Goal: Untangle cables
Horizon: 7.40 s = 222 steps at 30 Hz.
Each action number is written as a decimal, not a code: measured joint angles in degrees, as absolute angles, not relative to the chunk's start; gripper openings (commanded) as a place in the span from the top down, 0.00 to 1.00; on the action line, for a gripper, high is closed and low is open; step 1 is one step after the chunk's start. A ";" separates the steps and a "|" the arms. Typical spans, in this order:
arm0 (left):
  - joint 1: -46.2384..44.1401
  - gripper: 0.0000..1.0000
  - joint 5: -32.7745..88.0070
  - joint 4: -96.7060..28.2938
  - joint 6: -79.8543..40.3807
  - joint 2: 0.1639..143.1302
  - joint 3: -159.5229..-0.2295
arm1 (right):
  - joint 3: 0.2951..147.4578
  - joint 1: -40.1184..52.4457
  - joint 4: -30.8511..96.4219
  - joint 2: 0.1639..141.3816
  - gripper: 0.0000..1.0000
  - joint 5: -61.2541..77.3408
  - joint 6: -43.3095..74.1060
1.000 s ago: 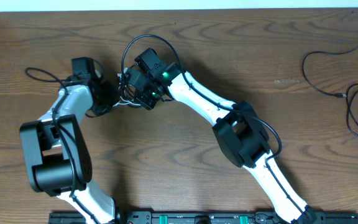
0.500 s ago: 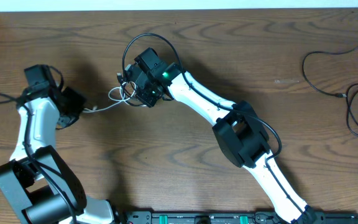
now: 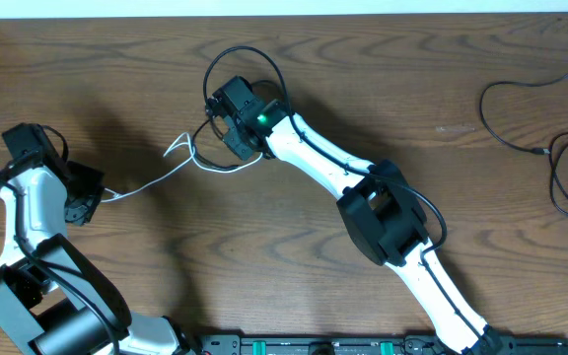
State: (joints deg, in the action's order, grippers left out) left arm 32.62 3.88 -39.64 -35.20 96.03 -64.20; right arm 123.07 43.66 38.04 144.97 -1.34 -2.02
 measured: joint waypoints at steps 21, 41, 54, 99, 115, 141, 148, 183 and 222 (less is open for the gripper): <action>32.56 0.91 3.88 -39.62 -36.05 96.03 -64.18 | 123.04 38.09 33.34 144.97 0.93 -17.47 6.44; 32.56 0.83 3.88 -39.57 -37.60 96.03 -64.18 | 123.07 38.11 33.67 144.44 0.12 -8.23 -1.54; 32.45 0.17 7.81 -38.20 -37.34 96.03 -64.18 | 123.90 39.55 34.00 140.33 0.09 20.03 -3.01; 20.60 0.17 18.13 -30.59 -21.10 96.03 -64.20 | 123.50 44.71 40.95 143.06 0.71 6.50 -0.91; 20.60 0.17 18.13 -30.57 -21.10 96.03 -64.18 | 116.22 44.75 30.09 143.09 0.79 6.63 -0.86; 20.60 0.17 18.13 -30.57 -21.10 96.03 -64.18 | 114.15 44.75 21.76 143.09 0.70 13.34 2.87; 20.60 0.17 18.13 -30.57 -21.10 96.03 -64.18 | 113.91 45.04 21.15 143.09 0.99 13.67 3.57; 20.60 0.17 18.13 -30.57 -21.15 96.03 -64.18 | 113.82 45.04 13.50 145.71 0.99 13.52 4.58; 14.24 0.24 16.73 -29.43 -27.59 103.79 -64.10 | 113.82 44.25 14.63 145.88 0.99 49.17 7.38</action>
State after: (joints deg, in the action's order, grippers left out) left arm 14.24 16.73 -29.43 -27.59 103.79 -64.10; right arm 113.82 44.25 14.63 145.88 49.17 7.38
